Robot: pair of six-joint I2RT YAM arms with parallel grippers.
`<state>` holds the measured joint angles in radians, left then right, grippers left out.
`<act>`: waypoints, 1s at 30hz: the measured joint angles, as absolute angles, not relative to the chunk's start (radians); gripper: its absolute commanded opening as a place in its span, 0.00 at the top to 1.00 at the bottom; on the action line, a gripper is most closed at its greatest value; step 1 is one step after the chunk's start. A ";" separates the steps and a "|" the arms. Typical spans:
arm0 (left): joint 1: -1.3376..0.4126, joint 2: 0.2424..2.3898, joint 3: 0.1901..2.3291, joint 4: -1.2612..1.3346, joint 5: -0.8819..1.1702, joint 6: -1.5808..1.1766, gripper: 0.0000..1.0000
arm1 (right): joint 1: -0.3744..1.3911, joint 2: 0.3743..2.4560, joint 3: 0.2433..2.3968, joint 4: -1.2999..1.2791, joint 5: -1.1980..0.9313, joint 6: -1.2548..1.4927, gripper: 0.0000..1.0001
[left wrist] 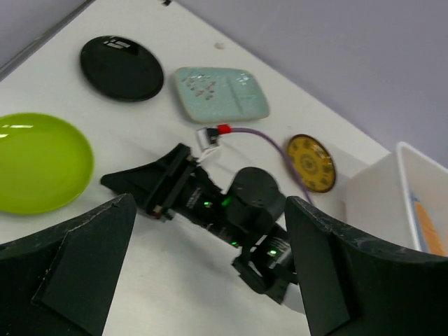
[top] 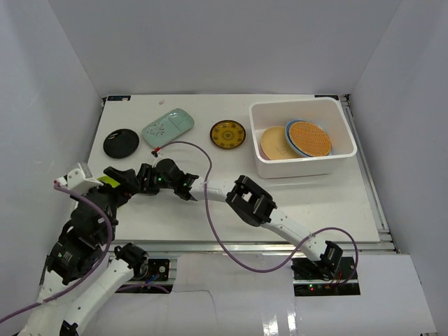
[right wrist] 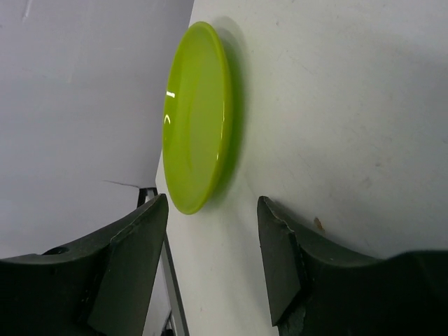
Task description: Place the plates into the plastic bin on the countertop
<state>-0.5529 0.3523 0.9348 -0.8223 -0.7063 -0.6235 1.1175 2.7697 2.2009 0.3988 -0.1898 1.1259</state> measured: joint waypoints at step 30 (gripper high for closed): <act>0.310 0.844 0.739 -0.694 -0.386 -0.937 0.03 | 1.070 1.963 1.039 0.793 -0.282 0.934 0.40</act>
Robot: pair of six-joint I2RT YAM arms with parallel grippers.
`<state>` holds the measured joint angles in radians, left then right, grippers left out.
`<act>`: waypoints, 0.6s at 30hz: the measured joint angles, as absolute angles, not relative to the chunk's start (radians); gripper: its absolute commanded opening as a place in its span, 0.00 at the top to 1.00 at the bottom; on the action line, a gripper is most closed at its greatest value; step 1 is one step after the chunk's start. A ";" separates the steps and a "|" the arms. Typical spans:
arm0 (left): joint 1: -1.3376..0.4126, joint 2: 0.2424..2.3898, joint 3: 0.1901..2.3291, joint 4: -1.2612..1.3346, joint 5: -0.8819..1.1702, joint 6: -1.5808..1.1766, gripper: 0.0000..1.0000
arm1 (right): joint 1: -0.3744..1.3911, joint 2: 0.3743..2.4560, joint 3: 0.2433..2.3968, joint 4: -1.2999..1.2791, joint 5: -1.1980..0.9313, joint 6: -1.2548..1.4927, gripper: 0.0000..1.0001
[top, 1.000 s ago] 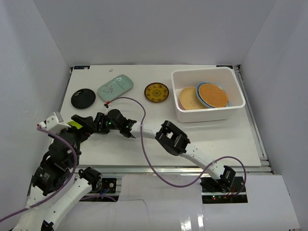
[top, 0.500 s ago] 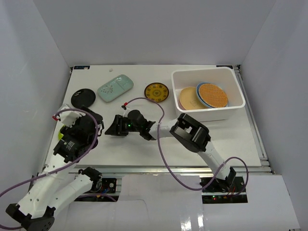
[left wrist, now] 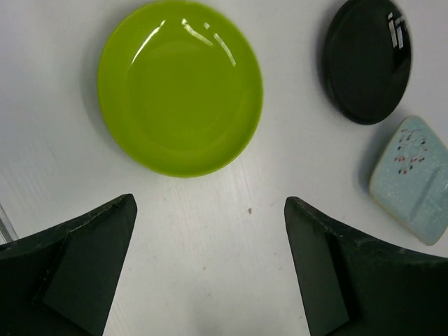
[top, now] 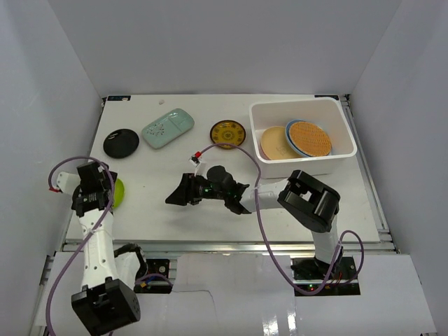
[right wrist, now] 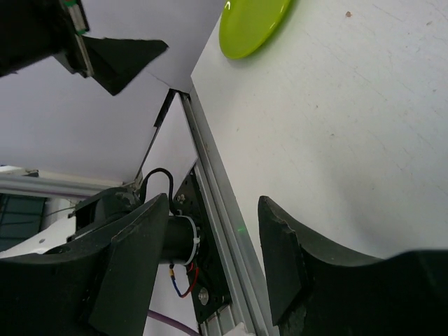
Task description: Place the plates into the plastic bin on the countertop
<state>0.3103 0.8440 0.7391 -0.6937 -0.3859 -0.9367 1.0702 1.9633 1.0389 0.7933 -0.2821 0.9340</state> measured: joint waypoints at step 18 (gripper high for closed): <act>0.517 0.791 0.340 -0.465 -0.051 -0.984 0.05 | 1.055 1.771 0.931 0.727 -0.256 0.819 0.40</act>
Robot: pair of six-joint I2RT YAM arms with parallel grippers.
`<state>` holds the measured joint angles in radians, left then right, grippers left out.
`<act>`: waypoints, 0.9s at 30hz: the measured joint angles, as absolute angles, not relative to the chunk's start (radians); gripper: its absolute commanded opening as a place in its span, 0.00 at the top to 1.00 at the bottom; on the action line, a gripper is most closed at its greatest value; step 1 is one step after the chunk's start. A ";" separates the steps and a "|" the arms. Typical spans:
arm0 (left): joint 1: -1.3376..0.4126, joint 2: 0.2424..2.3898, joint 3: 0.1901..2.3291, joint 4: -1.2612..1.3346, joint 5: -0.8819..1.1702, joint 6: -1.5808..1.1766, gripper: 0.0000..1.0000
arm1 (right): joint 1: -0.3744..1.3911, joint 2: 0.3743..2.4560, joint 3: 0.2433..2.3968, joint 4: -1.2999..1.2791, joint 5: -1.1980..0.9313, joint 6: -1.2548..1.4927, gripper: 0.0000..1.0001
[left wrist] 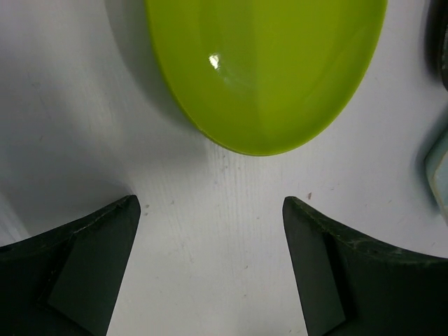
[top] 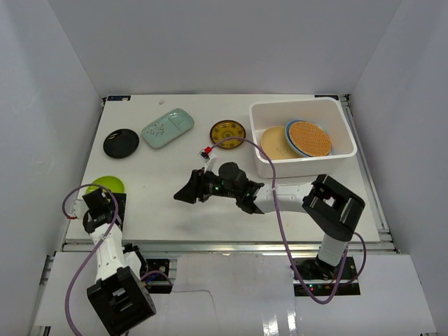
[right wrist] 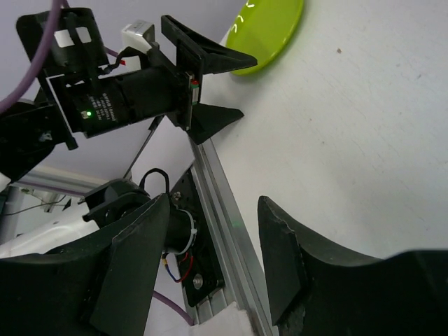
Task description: Place the plates into the plastic bin on the countertop
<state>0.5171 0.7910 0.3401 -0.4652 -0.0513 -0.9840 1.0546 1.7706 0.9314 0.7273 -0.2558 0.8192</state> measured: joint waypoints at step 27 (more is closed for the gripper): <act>0.566 0.896 0.218 -0.152 -0.001 -0.991 1.00 | 1.036 1.676 0.931 0.575 -0.216 0.697 0.39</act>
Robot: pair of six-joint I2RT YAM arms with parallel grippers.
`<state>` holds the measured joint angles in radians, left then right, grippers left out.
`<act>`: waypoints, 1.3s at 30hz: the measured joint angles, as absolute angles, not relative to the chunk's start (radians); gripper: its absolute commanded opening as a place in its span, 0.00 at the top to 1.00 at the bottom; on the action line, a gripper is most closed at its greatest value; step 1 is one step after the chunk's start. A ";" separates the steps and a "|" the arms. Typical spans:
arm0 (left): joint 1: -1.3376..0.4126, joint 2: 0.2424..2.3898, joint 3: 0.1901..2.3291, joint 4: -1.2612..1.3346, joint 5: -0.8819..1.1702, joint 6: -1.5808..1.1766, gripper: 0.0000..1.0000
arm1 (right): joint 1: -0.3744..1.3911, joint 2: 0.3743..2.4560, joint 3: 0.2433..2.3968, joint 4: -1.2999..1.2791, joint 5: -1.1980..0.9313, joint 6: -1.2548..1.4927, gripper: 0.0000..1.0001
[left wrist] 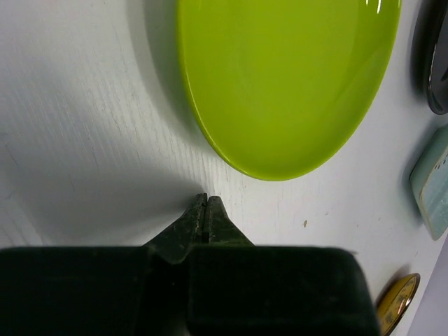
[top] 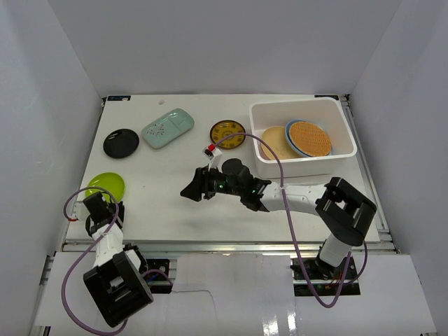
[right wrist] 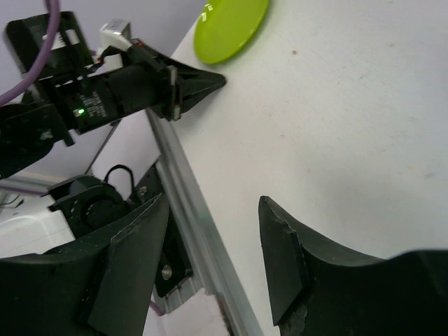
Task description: Place the plates into the plastic bin on the countertop
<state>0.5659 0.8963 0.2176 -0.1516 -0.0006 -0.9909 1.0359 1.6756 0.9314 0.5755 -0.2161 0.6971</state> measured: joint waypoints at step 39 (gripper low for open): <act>0.700 1.047 0.165 0.189 0.070 -1.074 0.70 | 0.877 1.626 0.949 0.228 -0.138 0.381 0.33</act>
<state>0.6998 1.0466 0.1650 0.1886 0.0696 -1.0740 0.8772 1.6257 0.9493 0.2276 -0.1375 0.3813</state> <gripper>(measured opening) 0.409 0.674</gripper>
